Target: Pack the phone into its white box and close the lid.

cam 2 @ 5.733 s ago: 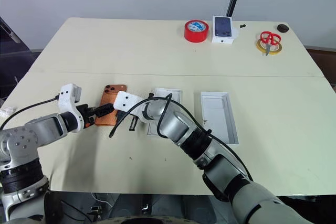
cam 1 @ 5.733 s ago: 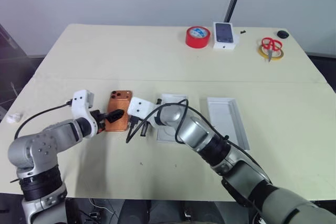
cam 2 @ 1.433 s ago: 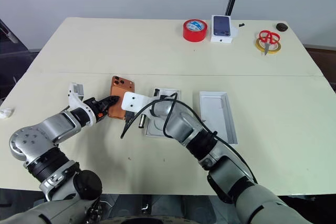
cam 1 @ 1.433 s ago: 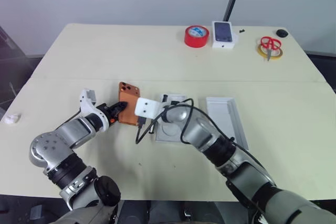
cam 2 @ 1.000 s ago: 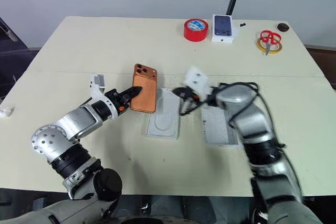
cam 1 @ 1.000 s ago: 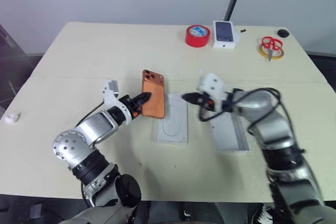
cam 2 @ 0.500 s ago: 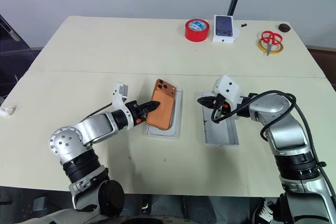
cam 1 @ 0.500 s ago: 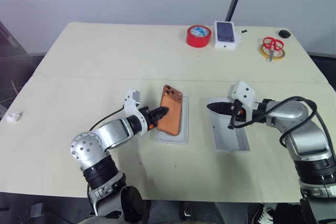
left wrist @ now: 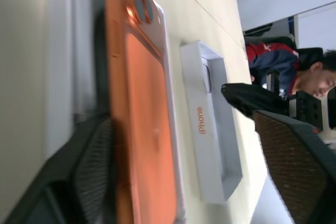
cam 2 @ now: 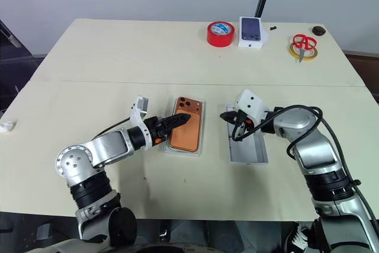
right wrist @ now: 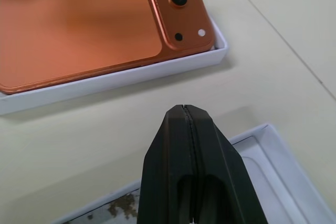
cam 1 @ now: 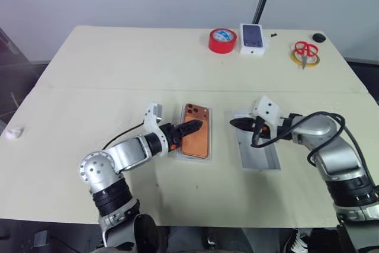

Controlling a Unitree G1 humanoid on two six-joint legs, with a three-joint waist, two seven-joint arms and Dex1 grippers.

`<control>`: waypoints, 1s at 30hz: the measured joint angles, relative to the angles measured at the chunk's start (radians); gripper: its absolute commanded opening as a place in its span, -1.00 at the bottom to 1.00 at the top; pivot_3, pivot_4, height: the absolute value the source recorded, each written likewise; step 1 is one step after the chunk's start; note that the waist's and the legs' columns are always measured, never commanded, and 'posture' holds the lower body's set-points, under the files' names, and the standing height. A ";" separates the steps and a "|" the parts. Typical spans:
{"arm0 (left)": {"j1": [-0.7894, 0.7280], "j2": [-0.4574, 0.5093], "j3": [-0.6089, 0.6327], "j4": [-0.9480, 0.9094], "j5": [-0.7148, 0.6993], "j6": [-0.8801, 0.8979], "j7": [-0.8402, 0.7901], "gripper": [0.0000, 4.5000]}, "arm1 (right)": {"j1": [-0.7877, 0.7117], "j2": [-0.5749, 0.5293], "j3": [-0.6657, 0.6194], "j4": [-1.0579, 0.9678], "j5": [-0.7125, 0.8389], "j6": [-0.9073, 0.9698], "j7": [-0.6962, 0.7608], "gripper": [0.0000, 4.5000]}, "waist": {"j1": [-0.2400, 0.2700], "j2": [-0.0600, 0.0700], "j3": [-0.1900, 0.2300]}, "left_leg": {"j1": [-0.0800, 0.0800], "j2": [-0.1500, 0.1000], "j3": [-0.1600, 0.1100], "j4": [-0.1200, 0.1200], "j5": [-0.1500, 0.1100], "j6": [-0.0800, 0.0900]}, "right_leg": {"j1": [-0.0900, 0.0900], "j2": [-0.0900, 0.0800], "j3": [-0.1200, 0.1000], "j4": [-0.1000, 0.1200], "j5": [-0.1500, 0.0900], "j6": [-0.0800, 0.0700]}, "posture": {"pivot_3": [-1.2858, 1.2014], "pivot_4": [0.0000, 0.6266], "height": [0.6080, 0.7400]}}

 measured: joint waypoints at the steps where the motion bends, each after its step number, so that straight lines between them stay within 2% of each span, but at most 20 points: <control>1: 0.003 0.040 -0.004 -0.021 -0.011 -0.005 -0.010 0.85 | -0.006 0.000 0.003 0.002 -0.003 -0.003 -0.004 -1.00 | 0.001 0.000 0.000 | 0.000 0.000 0.000 0.000 0.000 0.000 | 0.000 0.000 0.000 0.000 0.000 0.000 | 0.03 -0.52 0.87; 4: 0.027 0.174 -0.046 -0.072 -0.008 -0.036 -0.066 0.85 | -0.034 0.000 0.036 0.015 -0.033 -0.005 -0.018 -1.00 | 0.002 0.000 0.000 | 0.000 0.000 0.000 0.000 0.001 -0.001 | 0.000 0.000 0.000 0.000 0.000 0.000 | 0.03 -0.52 0.87; 6: 0.051 0.252 -0.088 -0.085 0.020 -0.072 -0.112 0.61 | -0.043 -0.001 0.054 0.023 -0.051 -0.003 -0.025 -1.00 | 0.003 0.000 0.000 | 0.000 0.000 0.000 0.000 0.001 -0.002 | 0.000 -0.001 0.000 0.000 0.000 0.000 | 0.03 -0.52 0.87; 9: 0.082 0.371 -0.176 -0.091 0.108 -0.152 -0.188 0.06 | -0.059 0.000 0.091 0.025 -0.074 0.017 -0.033 -1.00 | 0.004 0.000 0.000 | 0.000 0.000 0.000 0.000 0.001 -0.002 | 0.000 -0.001 0.000 0.000 0.000 0.000 | 0.03 -0.52 0.87; 13: 0.084 0.458 -0.299 -0.077 0.242 -0.281 -0.283 -0.88 | -0.089 0.017 0.162 0.026 -0.132 0.067 -0.069 -1.00 | 0.004 0.000 0.000 | 0.000 0.000 0.000 0.000 0.001 -0.001 | 0.000 -0.001 0.000 0.000 0.000 0.000 | 0.03 -0.52 0.87; 14: 0.084 0.468 -0.336 -0.068 0.273 -0.307 -0.306 -0.98 | -0.097 0.024 0.182 0.027 -0.152 0.073 -0.081 -1.00 | 0.004 0.000 0.000 | 0.000 0.000 0.000 0.000 0.001 -0.001 | 0.000 -0.001 0.000 0.000 0.000 0.000 | 0.03 -0.52 0.87; 23: -0.006 0.532 -0.707 0.071 0.568 -0.505 -0.509 -0.98 | -0.129 0.096 0.299 0.034 -0.248 0.107 -0.131 -1.00 | 0.003 0.000 0.000 | 0.000 0.000 0.001 0.000 0.001 -0.001 | -0.001 -0.001 0.000 0.000 0.000 0.000 | 0.03 -0.52 0.87; 30: -0.067 0.474 -0.796 0.128 0.646 -0.524 -0.616 -0.98 | -0.110 0.039 0.303 -0.024 -0.284 0.136 -0.106 -1.00 | 0.012 0.001 0.000 | -0.002 -0.001 0.001 0.002 0.000 0.001 | 0.000 -0.001 -0.001 -0.001 0.000 0.000 | 0.03 -0.52 0.87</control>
